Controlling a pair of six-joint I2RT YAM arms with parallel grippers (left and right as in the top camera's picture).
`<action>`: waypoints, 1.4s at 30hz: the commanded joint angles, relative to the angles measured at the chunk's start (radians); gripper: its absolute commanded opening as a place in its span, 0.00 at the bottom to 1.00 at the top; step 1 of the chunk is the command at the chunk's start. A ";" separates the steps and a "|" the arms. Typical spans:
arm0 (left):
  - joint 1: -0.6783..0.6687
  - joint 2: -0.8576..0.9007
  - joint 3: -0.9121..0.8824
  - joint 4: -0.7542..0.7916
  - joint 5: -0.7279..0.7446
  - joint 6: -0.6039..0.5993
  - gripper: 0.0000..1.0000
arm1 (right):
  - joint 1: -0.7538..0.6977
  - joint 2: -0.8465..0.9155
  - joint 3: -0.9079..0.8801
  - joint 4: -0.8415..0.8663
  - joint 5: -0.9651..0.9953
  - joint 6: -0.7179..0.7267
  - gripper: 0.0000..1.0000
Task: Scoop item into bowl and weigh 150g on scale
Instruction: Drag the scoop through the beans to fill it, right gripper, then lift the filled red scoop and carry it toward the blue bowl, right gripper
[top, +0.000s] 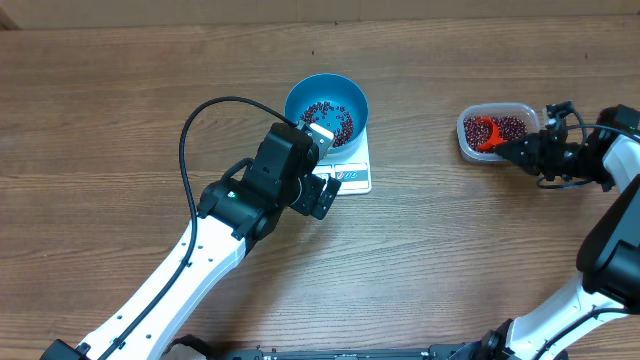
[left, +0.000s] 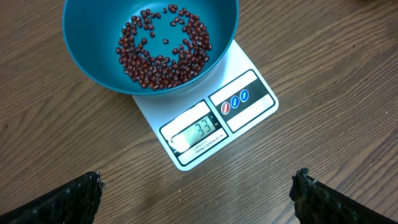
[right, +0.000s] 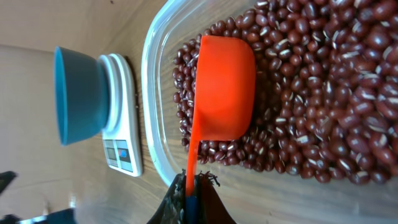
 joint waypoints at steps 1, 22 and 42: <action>0.003 0.006 -0.003 0.003 0.008 0.011 1.00 | -0.037 0.014 -0.007 -0.009 -0.077 0.001 0.04; 0.003 0.006 -0.003 0.003 0.008 0.012 0.99 | -0.087 0.014 -0.007 -0.055 -0.204 -0.010 0.04; 0.003 0.006 -0.003 0.003 0.008 0.012 1.00 | -0.145 0.014 -0.007 -0.155 -0.394 -0.010 0.04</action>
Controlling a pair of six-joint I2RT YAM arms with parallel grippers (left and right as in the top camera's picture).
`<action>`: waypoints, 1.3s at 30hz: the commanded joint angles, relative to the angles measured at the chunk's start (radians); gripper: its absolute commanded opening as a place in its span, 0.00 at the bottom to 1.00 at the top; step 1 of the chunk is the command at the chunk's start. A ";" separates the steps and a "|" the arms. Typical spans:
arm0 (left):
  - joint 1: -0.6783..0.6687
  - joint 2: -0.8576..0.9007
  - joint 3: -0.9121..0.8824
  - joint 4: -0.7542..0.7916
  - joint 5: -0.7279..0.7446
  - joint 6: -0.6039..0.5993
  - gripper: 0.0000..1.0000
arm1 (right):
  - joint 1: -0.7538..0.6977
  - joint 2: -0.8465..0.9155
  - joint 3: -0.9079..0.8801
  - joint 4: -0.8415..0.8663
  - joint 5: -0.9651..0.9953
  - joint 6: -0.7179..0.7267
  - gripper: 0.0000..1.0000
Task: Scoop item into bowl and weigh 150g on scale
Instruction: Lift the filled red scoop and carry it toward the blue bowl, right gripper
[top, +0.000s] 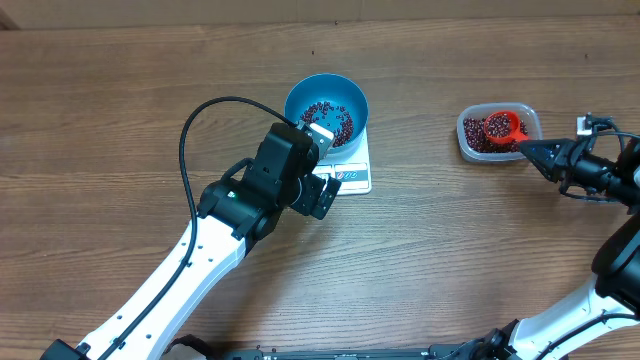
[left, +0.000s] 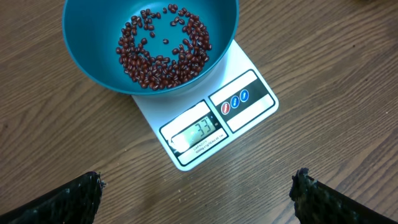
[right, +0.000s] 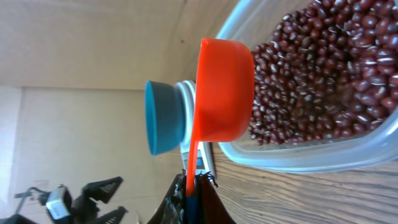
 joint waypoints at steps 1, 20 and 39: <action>0.003 0.006 -0.003 0.003 0.008 0.012 1.00 | -0.003 0.012 -0.007 -0.008 -0.102 -0.009 0.04; 0.003 0.006 -0.003 0.003 0.008 0.012 1.00 | 0.007 0.012 -0.007 -0.069 -0.247 -0.019 0.04; 0.003 0.006 -0.003 0.003 0.008 0.012 1.00 | 0.272 0.012 -0.007 -0.135 -0.247 -0.108 0.04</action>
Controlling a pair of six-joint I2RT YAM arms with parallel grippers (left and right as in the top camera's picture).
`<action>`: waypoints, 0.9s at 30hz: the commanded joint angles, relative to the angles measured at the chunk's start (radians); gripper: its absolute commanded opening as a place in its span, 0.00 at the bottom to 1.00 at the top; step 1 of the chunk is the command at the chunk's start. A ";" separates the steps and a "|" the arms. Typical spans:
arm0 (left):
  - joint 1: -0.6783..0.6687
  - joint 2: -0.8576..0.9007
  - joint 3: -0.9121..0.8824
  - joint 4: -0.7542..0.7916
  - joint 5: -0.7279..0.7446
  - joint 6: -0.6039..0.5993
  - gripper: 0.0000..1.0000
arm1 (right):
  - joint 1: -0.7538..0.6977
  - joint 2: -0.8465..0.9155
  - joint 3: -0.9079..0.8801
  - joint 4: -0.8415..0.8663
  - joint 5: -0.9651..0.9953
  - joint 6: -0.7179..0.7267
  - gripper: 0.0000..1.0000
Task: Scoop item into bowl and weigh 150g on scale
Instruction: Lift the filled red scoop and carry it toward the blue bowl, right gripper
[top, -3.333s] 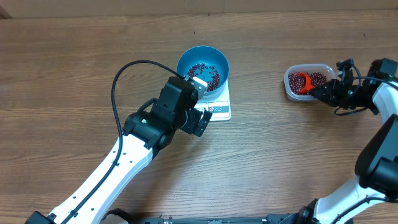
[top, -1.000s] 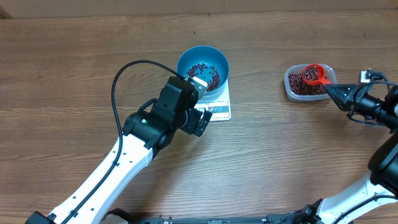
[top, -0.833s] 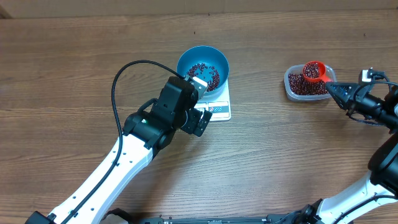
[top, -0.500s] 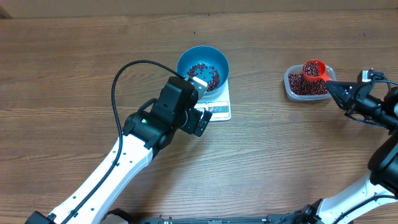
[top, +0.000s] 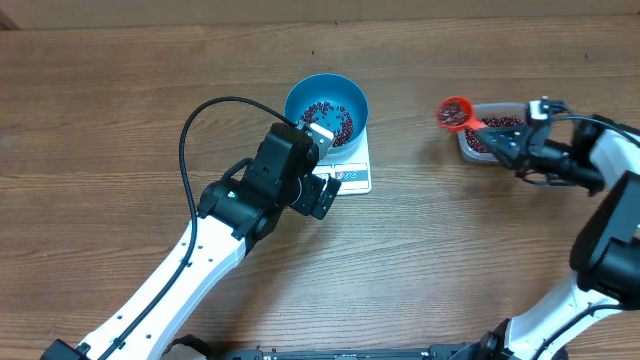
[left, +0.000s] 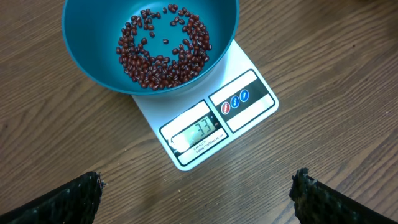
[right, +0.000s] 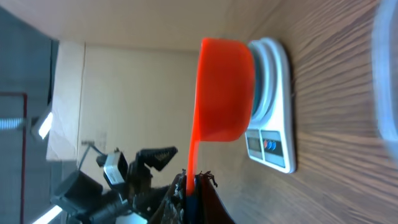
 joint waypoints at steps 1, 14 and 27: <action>0.003 0.006 -0.003 0.004 0.008 0.011 1.00 | 0.070 0.012 -0.007 0.000 -0.036 -0.024 0.04; 0.003 0.006 -0.003 0.004 0.008 0.012 1.00 | 0.304 0.012 -0.007 0.072 -0.063 -0.019 0.04; 0.003 0.006 -0.003 0.004 0.008 0.012 1.00 | 0.343 0.012 -0.006 0.263 -0.070 0.184 0.04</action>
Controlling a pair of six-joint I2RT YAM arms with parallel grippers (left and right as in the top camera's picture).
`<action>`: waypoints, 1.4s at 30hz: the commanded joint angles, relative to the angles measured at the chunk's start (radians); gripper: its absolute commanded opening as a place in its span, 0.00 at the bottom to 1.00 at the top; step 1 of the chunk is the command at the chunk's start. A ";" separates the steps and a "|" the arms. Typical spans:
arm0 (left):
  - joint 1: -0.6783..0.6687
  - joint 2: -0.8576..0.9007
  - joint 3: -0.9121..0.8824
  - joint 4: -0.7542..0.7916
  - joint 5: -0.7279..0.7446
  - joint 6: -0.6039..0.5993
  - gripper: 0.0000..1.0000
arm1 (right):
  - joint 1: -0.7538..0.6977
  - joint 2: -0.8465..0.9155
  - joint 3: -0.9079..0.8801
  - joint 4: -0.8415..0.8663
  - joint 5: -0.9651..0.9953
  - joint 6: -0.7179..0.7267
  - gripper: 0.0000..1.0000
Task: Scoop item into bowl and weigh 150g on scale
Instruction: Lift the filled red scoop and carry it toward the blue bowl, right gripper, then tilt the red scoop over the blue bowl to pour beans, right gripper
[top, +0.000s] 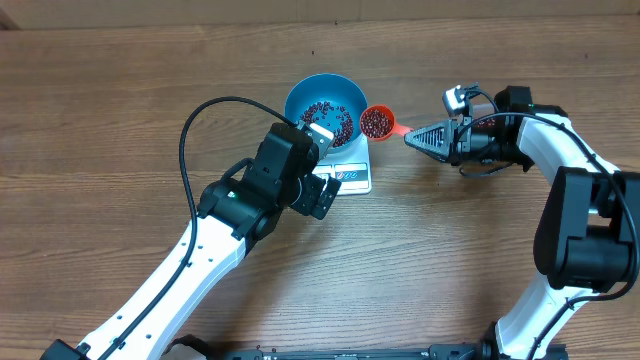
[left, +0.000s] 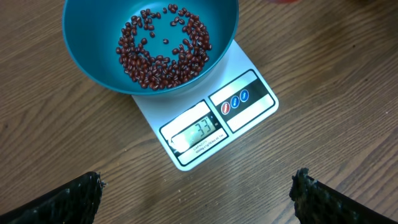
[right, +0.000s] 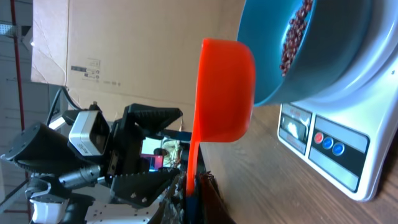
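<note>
A blue bowl (top: 326, 108) with a thin layer of red beans stands on the white scale (top: 352, 177). The display (left: 200, 130) reads 33. My right gripper (top: 412, 137) is shut on the handle of an orange scoop (top: 376, 122). The scoop is full of beans and level, just off the bowl's right rim. In the right wrist view the scoop (right: 224, 87) hangs beside the bowl (right: 311, 50), above the scale (right: 336, 146). My left gripper (left: 196, 199) is open and holds nothing, in front of the scale. The bean tub does not show under my right arm.
The left arm's black cable (top: 200, 115) loops over the table to the left of the bowl. My right arm (top: 545, 140) stretches across the table's right side. Cardboard (right: 124, 50) and equipment stand beyond the table's edge in the right wrist view.
My right gripper has moved left with the full scoop, from beside the bean tub to the bowl's right rim. The left arm has not moved. The scale reads 33 as before.
The scoop first lay among the beans in the tub, held by my right gripper. Then it was full and over the tub. Then it was just left of the tub. Now it is at the bowl's rim. The left arm stayed put, and the reading stayed at 33.
</note>
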 joint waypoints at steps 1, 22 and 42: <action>0.003 0.006 -0.003 0.003 0.008 0.012 1.00 | 0.008 0.012 -0.004 0.047 -0.037 0.089 0.04; 0.003 0.006 -0.003 0.003 0.008 0.012 1.00 | 0.041 0.012 -0.004 0.489 0.036 0.462 0.04; 0.003 0.006 -0.004 0.003 0.008 0.012 1.00 | 0.219 0.012 -0.004 0.766 0.380 0.172 0.04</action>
